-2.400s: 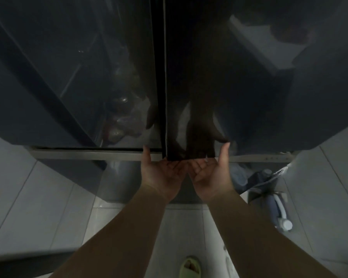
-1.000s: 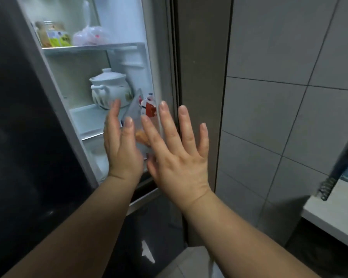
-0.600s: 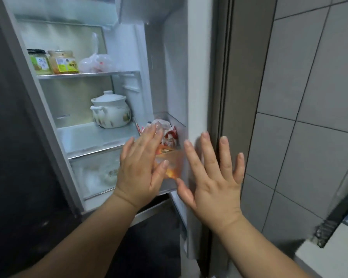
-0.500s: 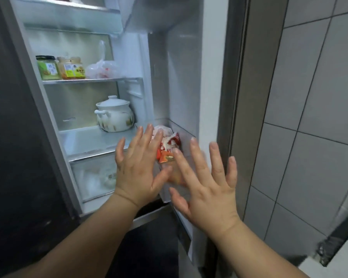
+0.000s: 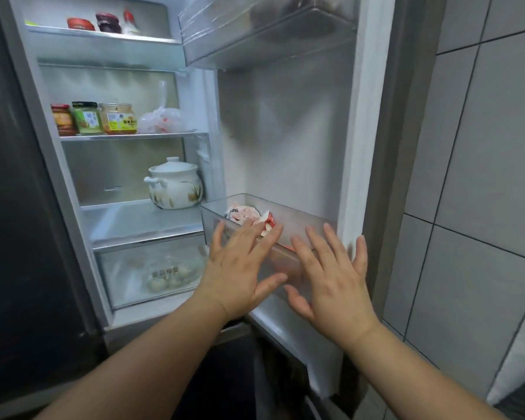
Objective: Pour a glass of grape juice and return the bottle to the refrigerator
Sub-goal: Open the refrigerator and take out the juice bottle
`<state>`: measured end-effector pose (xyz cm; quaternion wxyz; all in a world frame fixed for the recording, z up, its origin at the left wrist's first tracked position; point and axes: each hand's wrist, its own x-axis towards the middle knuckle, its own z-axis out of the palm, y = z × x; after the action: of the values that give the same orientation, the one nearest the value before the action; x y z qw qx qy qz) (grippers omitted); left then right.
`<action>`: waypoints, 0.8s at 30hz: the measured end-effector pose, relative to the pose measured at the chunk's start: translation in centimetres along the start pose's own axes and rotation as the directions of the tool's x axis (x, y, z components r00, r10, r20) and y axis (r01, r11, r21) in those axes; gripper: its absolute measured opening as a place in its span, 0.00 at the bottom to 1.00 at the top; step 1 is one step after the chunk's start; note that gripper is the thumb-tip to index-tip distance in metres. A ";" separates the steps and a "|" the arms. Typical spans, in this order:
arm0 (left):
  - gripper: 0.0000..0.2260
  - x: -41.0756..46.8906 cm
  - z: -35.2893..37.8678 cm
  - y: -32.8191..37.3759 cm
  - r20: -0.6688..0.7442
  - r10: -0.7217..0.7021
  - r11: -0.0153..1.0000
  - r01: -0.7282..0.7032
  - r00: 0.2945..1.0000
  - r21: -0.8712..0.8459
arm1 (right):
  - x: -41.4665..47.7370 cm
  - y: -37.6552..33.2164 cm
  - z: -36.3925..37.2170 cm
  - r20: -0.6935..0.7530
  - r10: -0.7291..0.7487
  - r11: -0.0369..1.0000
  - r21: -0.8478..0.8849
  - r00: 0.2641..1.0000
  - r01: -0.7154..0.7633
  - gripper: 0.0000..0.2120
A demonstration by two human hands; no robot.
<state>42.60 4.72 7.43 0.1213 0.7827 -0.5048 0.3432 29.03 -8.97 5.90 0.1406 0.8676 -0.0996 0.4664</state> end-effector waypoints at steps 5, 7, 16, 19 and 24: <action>0.33 1.5 1.7 2.7 -0.009 -0.004 0.998 0.004 1.000 0.060 | -0.2 4.0 0.5 0.051 0.008 1.000 0.007 0.999 -0.008 0.35; 0.33 2.1 2.1 3.6 0.001 -0.012 0.998 0.012 1.000 0.057 | -0.2 5.2 0.6 0.056 0.004 1.000 -0.002 0.998 -0.004 0.34; 0.32 3.1 3.4 3.9 -0.030 0.079 0.992 -0.076 0.996 0.099 | -0.3 6.0 1.0 0.041 0.072 0.993 -0.101 0.997 -0.067 0.31; 0.33 3.1 3.3 2.4 -0.053 0.118 0.989 -0.113 0.992 0.092 | 0.3 4.4 1.5 -0.043 0.138 0.987 -0.083 0.990 -0.141 0.33; 0.32 1.3 2.0 -4.7 0.026 -0.028 0.977 0.021 0.999 0.211 | 3.9 -3.2 2.9 -0.183 0.042 0.999 0.041 0.982 -0.035 0.33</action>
<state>47.89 4.94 7.57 0.0348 0.8023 -0.4577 0.3816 34.44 -7.13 7.18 0.1237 0.8212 -0.0943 0.5490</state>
